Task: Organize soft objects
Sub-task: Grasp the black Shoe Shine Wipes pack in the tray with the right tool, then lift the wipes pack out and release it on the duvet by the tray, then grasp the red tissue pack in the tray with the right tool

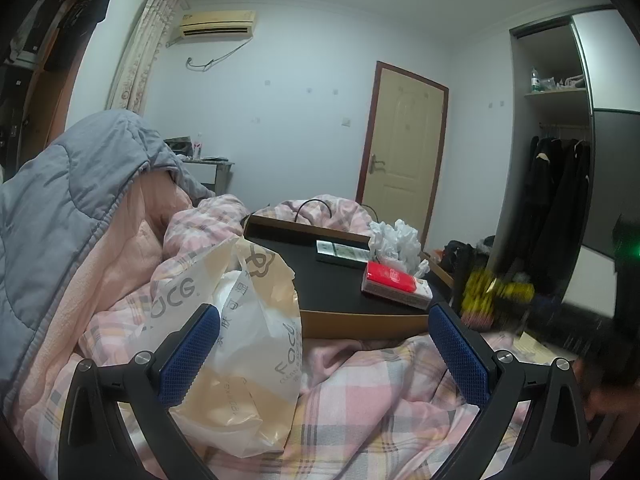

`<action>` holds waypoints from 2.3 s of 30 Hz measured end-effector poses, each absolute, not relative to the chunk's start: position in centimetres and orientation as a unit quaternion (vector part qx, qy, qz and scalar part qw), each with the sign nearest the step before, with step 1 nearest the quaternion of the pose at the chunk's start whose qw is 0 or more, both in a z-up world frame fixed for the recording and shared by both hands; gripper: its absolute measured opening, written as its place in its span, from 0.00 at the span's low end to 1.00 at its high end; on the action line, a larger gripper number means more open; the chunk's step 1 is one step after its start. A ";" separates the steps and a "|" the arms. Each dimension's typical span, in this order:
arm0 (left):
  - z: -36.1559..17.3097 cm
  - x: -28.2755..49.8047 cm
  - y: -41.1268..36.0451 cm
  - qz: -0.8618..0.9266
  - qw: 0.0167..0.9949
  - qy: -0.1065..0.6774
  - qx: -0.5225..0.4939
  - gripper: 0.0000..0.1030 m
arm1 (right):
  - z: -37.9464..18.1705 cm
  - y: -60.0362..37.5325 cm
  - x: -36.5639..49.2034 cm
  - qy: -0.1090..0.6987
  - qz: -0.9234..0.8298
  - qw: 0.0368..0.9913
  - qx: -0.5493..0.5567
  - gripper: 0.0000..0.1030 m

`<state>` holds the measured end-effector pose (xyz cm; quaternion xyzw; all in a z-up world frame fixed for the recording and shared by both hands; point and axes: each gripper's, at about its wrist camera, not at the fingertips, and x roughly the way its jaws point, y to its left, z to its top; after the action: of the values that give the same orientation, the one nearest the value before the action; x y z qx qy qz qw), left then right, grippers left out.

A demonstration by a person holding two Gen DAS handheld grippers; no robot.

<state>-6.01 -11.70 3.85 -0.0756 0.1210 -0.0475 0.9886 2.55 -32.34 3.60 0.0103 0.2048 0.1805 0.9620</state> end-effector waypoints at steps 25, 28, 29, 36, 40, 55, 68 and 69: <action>3.9 -6.1 -12.2 -0.041 0.990 0.118 -0.063 1.00 | -1.0 -28.8 4.9 0.323 0.171 0.926 -0.096 0.79; 3.9 -6.1 -12.2 -0.041 0.990 0.118 -0.063 1.00 | -1.0 -29.2 4.8 0.327 0.175 0.925 -0.087 0.79; 3.9 -6.1 -12.2 -0.041 0.990 0.119 -0.063 1.00 | -1.0 -29.2 4.8 0.325 0.175 0.925 -0.086 0.79; 3.8 -6.0 -12.3 -0.041 0.990 0.121 -0.063 1.00 | 0.3 -30.0 3.3 0.285 0.157 0.943 -0.075 0.79; 3.8 -6.0 -12.3 -0.041 0.990 0.122 -0.063 1.00 | 1.1 -31.0 2.8 0.258 0.143 0.954 -0.056 0.79; 3.8 -5.9 -12.3 -0.040 0.989 0.124 -0.063 1.00 | 3.3 -33.3 2.8 0.192 0.131 0.973 0.006 0.79; 3.6 -5.8 -12.2 -0.040 0.989 0.128 -0.063 1.00 | 6.2 -30.1 11.7 0.219 0.141 0.960 -0.100 0.88; 3.6 -5.8 -12.2 -0.040 0.989 0.128 -0.063 1.00 | 6.0 -29.8 12.3 0.226 0.140 0.958 -0.107 0.88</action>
<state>-5.83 -12.19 3.62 -0.0629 0.1280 -0.0403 0.9890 12.34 -29.82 5.97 -0.1068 0.2256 0.1395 0.9582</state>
